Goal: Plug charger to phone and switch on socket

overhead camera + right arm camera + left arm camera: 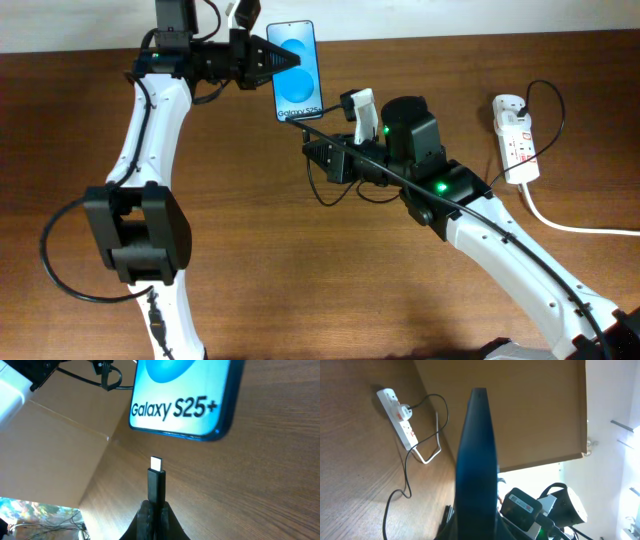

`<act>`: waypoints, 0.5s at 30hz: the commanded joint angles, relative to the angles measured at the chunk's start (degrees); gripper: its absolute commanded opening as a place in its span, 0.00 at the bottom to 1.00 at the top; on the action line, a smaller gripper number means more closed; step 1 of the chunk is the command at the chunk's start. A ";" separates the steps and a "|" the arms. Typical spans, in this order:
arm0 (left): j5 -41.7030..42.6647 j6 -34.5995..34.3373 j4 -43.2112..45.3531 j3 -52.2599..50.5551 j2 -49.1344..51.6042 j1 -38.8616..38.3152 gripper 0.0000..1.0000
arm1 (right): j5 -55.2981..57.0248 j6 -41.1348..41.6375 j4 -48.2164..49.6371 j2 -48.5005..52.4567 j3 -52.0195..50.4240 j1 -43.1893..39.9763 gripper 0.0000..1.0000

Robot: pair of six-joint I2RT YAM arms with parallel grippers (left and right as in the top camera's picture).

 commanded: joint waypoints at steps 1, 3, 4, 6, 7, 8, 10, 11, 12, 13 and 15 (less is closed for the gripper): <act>2.25 -0.70 0.37 0.63 -0.50 -0.85 0.00 | -1.03 -0.57 0.35 0.07 -0.35 -0.15 0.04; 2.27 -0.70 0.37 0.63 -0.50 -1.11 0.00 | -1.01 -0.57 0.37 0.07 -0.35 -0.15 0.04; 2.25 -0.70 0.37 0.63 -0.50 -1.16 0.00 | -0.98 -0.57 0.37 0.07 -0.35 -0.15 0.04; 2.27 -0.70 0.35 0.63 -0.50 -1.16 0.00 | -0.98 -0.57 0.37 0.07 -0.35 -0.15 0.04; 2.27 -0.70 0.37 0.63 -0.50 -1.16 0.00 | -0.98 -0.57 0.35 0.07 -0.35 -0.15 0.04; 2.25 -0.70 0.37 0.63 -0.50 -1.16 0.00 | -0.96 -0.57 0.35 0.07 -0.35 -0.15 0.04; 2.27 -0.70 0.37 0.63 -0.50 -1.16 0.00 | -0.94 -0.57 0.20 0.07 -0.35 -0.15 0.04; 2.27 -0.70 0.35 0.63 -0.50 -1.16 0.00 | -0.72 -0.59 -0.09 0.07 -0.35 -0.17 0.04; 2.25 -0.70 0.37 0.63 -0.50 -1.16 0.00 | -0.76 -0.59 -0.31 0.09 -0.35 -0.42 0.04; 2.27 -0.70 0.35 0.63 -0.50 -1.16 0.00 | -0.76 -0.59 -0.37 0.09 -0.35 -0.61 0.04; 2.27 -0.63 0.37 0.63 -0.50 -1.16 0.00 | -0.79 -0.59 -0.33 0.11 -0.35 -1.22 0.04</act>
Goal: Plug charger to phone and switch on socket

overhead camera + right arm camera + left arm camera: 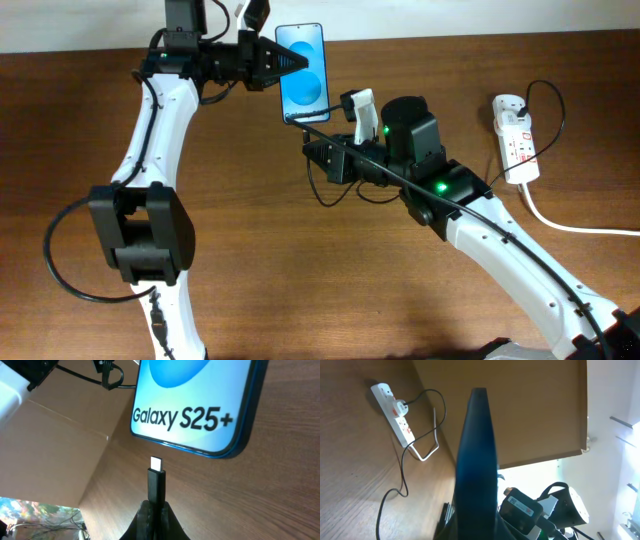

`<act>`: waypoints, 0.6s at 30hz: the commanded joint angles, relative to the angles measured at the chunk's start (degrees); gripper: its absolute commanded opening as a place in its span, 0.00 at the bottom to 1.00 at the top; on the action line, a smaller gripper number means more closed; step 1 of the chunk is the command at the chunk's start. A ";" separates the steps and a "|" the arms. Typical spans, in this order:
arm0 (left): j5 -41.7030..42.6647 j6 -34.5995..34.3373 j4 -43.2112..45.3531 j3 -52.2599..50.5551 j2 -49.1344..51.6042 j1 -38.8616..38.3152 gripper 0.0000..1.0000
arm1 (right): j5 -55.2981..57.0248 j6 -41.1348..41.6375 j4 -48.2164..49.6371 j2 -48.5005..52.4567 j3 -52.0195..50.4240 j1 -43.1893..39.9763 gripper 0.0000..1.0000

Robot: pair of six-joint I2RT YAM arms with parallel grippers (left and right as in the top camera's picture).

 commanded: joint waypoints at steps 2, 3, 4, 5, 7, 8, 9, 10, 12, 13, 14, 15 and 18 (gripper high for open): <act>2.27 -0.02 0.37 0.63 -0.50 0.04 0.00 | -0.79 -0.61 0.00 0.11 -0.35 -1.20 0.04; 2.27 -0.02 0.37 0.63 -0.50 0.04 0.00 | -0.79 -0.61 0.00 0.11 -0.35 -1.20 0.04; 2.27 -0.02 0.39 0.63 -0.50 0.04 0.00 | -0.79 -0.61 0.00 0.11 -0.35 -1.20 0.04; 2.27 -0.02 0.39 0.63 -0.50 0.04 0.00 | -0.76 -0.61 0.02 0.11 -0.35 -1.20 0.04; 2.25 -0.02 0.46 0.63 -0.50 0.04 0.00 | -0.76 -0.61 0.07 0.11 -0.35 -1.20 0.04; 2.25 -0.04 0.48 0.63 -0.50 0.04 0.00 | -0.76 -0.61 0.07 0.11 -0.35 -1.20 0.04; 2.27 -0.04 0.48 0.63 -0.50 0.04 0.00 | -0.76 -0.61 0.07 0.24 -0.35 -1.20 0.04; 2.27 -0.04 0.48 0.63 -0.50 0.04 0.00 | -0.76 -0.59 0.07 0.35 -0.35 -1.20 0.04; 2.25 -0.09 0.31 0.63 -0.50 0.02 0.00 | -0.81 -0.59 0.04 0.70 -0.35 -1.18 0.04; 2.27 -0.09 0.31 0.63 -0.50 0.02 0.00 | -0.79 -0.59 0.02 0.72 -0.35 -1.07 0.04; 2.25 -0.09 0.31 0.63 -0.50 0.02 0.00 | -0.81 -0.59 0.07 0.72 -0.35 -1.07 0.04; 2.25 -0.09 0.31 0.63 -0.50 0.02 0.00 | -0.79 -0.59 0.11 0.72 -0.35 -1.03 0.04; 2.25 -0.07 0.35 0.63 -0.50 -0.35 0.00 | -0.79 -0.59 0.11 0.72 -0.35 -1.03 0.04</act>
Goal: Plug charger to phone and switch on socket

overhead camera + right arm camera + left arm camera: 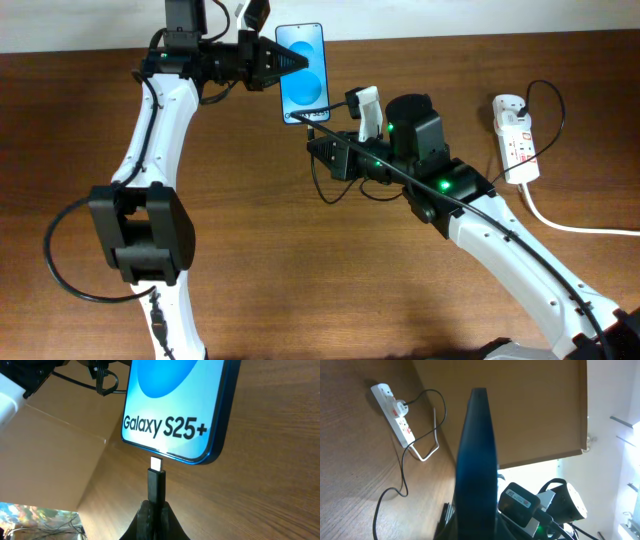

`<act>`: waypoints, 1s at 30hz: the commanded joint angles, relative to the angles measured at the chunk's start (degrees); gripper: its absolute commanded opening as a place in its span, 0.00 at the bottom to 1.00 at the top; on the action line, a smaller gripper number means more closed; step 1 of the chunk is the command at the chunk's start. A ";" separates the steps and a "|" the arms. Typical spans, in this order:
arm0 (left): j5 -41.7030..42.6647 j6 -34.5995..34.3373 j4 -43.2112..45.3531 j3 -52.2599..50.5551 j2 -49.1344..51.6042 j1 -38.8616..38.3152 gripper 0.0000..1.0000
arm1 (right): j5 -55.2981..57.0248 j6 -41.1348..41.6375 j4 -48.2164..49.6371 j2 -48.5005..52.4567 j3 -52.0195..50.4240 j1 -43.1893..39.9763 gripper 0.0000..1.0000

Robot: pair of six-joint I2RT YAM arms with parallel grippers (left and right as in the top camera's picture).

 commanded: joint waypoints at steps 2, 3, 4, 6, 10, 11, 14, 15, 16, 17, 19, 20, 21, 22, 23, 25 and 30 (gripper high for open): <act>2.27 -0.09 0.22 0.63 -0.50 -0.81 0.00 | -0.79 -0.57 0.02 0.59 -0.35 -0.04 0.04; 2.27 -0.09 0.26 0.63 -0.50 -1.07 0.00 | -0.79 -0.57 0.02 0.59 -0.35 -0.04 0.04; 2.27 -0.09 0.26 0.63 -0.50 -1.09 0.00 | -0.79 -0.57 0.02 0.59 -0.35 -0.04 0.04; 2.27 -0.09 0.26 0.63 -0.50 -1.09 0.00 | -0.79 -0.57 0.04 0.59 -0.35 -0.04 0.04; 2.29 -0.09 0.20 0.63 -0.50 -1.20 0.00 | -0.79 -0.57 0.07 0.59 -0.35 -0.04 0.04; 2.27 -0.09 0.22 0.63 -0.50 -1.31 0.00 | -0.76 -0.57 0.07 0.59 -0.35 -0.07 0.04; 2.29 -0.09 0.22 0.63 -0.50 -1.68 0.00 | -0.76 -0.57 0.57 0.59 -0.35 -0.11 0.04; 2.27 -0.07 0.22 0.63 -0.50 -1.68 0.00 | -0.76 -0.57 0.79 0.59 -0.35 -0.15 0.04; 2.27 -0.07 0.22 0.63 -0.50 -1.68 0.00 | -0.76 -0.57 0.98 0.59 -0.35 -0.17 0.04; 2.29 -0.07 0.22 0.63 -0.50 -1.68 0.00 | -0.76 -0.57 1.14 0.59 -0.35 -0.17 0.04; 2.29 -0.07 0.22 0.63 -0.50 -1.68 0.00 | -0.72 -0.59 1.16 0.59 -0.35 -0.22 0.04; 2.29 -0.07 0.22 0.63 -0.50 -1.68 0.00 | -0.76 -0.59 1.09 0.59 -0.35 -0.50 0.04; 2.29 -0.07 0.22 0.63 -0.50 -1.68 0.00 | -0.79 -0.57 1.07 0.59 -0.35 -0.90 0.04; 2.27 -0.07 0.22 0.63 -0.50 -1.68 0.00 | -0.81 -0.57 1.07 0.59 -0.35 -1.36 0.04; 2.29 -0.07 0.22 0.63 -0.50 -1.68 0.00 | -0.92 -0.59 1.03 0.59 -0.35 -1.84 0.04; 2.27 -0.07 0.22 0.63 -0.50 -1.68 0.00 | -1.01 -0.59 0.61 0.59 -0.35 -2.25 0.04; 2.29 -0.07 0.22 0.63 -0.50 -1.68 0.00 | -1.01 -0.59 -0.55 0.59 -0.35 -2.32 0.04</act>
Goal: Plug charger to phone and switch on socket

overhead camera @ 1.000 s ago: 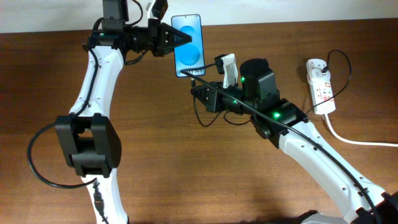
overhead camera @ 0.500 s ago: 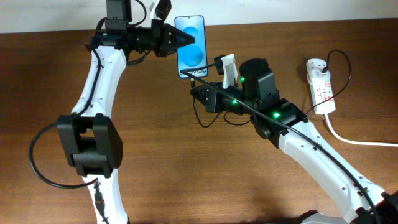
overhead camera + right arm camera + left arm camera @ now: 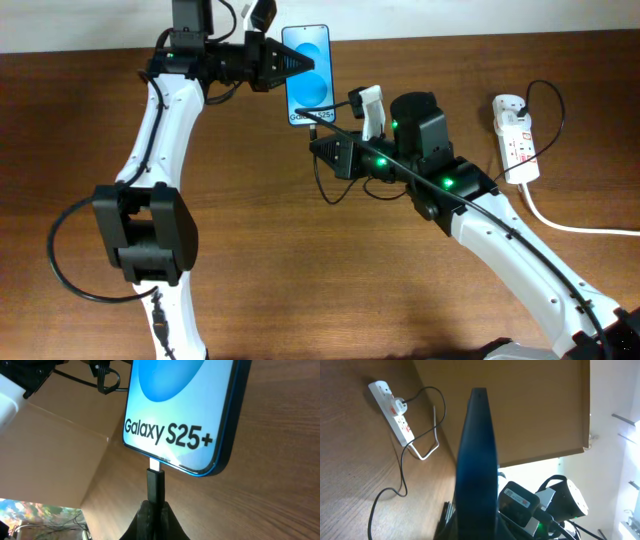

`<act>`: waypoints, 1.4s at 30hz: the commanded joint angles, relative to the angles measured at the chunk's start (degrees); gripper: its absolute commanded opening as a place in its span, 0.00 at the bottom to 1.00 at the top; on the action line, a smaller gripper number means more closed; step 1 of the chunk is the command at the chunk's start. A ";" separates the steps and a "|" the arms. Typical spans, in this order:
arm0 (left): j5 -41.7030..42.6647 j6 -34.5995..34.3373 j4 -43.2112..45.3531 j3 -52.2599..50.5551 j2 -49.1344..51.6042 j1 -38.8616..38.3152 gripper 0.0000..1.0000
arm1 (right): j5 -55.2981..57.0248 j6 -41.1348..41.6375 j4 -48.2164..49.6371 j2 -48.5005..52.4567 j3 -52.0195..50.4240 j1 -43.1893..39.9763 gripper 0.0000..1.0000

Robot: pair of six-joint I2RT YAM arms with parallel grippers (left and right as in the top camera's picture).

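Observation:
My left gripper (image 3: 283, 64) is shut on a blue phone (image 3: 308, 75), holding it above the table's far edge; its lit screen reads "Galaxy S25+" (image 3: 170, 434). In the left wrist view the phone (image 3: 477, 460) shows edge-on. My right gripper (image 3: 155, 509) is shut on the black charger plug (image 3: 155, 485), whose silver tip (image 3: 155, 466) meets the phone's bottom edge; whether it has entered the port cannot be told. The white socket strip (image 3: 515, 138) lies at the right with a plug in it.
The black charger cable (image 3: 330, 190) loops on the wooden table (image 3: 300, 280) under my right arm. The strip's white lead (image 3: 570, 222) runs off the right edge. A cardboard wall (image 3: 520, 405) stands behind the table.
The phone has shifted slightly right and nearer the plug. The silver tip, which just touched the lower edge, now sits partly behind that edge.
The phone was held a clear gap above the plug tip and to its right. Then it sat a little closer and larger over the plug. Then the tip reached the phone's bottom edge, and now it overlaps that edge.

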 commanded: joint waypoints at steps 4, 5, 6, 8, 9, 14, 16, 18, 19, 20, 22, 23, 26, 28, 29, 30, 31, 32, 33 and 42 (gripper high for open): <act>2.80 -0.09 0.15 0.63 -0.50 -0.37 0.00 | 1.18 -0.52 0.42 0.44 -0.31 -0.92 0.04; 2.80 -0.09 0.15 0.63 -0.50 -0.37 0.00 | 1.20 -0.52 0.44 0.44 -0.31 -0.92 0.04; 2.78 -0.09 0.15 0.63 -0.50 -0.39 0.00 | 1.18 -0.52 0.61 0.44 -0.31 -0.92 0.04; 2.80 -0.09 0.15 0.63 -0.50 -0.48 0.00 | 1.20 -0.52 0.66 0.44 -0.31 -0.92 0.04; 2.80 -0.09 0.15 0.63 -0.50 -0.50 0.00 | 1.18 -0.52 0.63 0.44 -0.31 -0.92 0.04; 2.80 0.33 0.15 0.63 -0.50 -0.61 0.00 | 1.40 -0.52 0.42 0.44 -0.31 -0.92 0.04; 2.80 0.37 0.33 0.63 -0.50 -0.92 0.00 | 1.42 -0.52 0.42 0.44 -0.31 -0.92 0.04; 2.80 0.37 0.37 0.63 -0.50 -1.20 0.00 | 1.57 -0.52 0.44 0.44 -0.31 -0.92 0.04; 2.80 0.37 0.39 0.63 -0.50 -1.53 0.00 | 2.08 -0.52 0.42 0.44 -0.31 -0.92 0.04; 2.80 0.37 0.61 0.63 -0.50 -1.81 0.00 | 2.45 -0.52 0.42 0.44 -0.31 -0.92 0.04; 2.80 0.37 1.55 0.63 -0.50 -2.32 0.00 | 2.73 -0.55 0.42 0.44 -0.31 -0.92 0.04; 2.80 0.37 2.01 0.63 -0.50 -2.56 0.00 | 2.78 -0.52 0.44 0.44 -0.31 -0.94 0.04; 2.80 0.37 3.37 0.63 -0.50 -2.60 0.00 | 2.78 -0.55 0.68 0.44 -0.31 -0.94 0.04; 2.80 0.37 4.39 0.63 -0.50 -2.60 0.00 | 2.91 -0.59 1.09 0.44 -0.31 -0.98 0.04; 2.80 0.37 4.42 0.63 -0.50 -2.60 0.00 | 2.93 -1.11 1.36 0.44 -0.31 -0.98 0.04; 2.80 0.37 4.42 0.63 -0.50 -2.60 0.00 | 2.93 -1.70 1.75 0.44 -0.31 -1.03 0.04; 2.80 0.37 4.42 0.63 -0.50 -2.60 0.00 | 2.97 -2.08 1.92 0.44 -0.31 -1.03 0.04; 2.80 0.37 4.42 0.63 -0.50 -2.60 0.00 | 3.15 -2.08 1.92 0.44 -0.31 -1.09 0.04; 2.80 0.37 4.39 0.63 -0.50 -2.60 0.00 | 3.13 -2.05 1.90 0.44 -0.31 -1.33 0.04; 2.78 0.31 8.26 0.63 -0.50 -0.79 0.00 | 1.44 -2.10 -1.42 0.42 -0.31 -2.14 0.04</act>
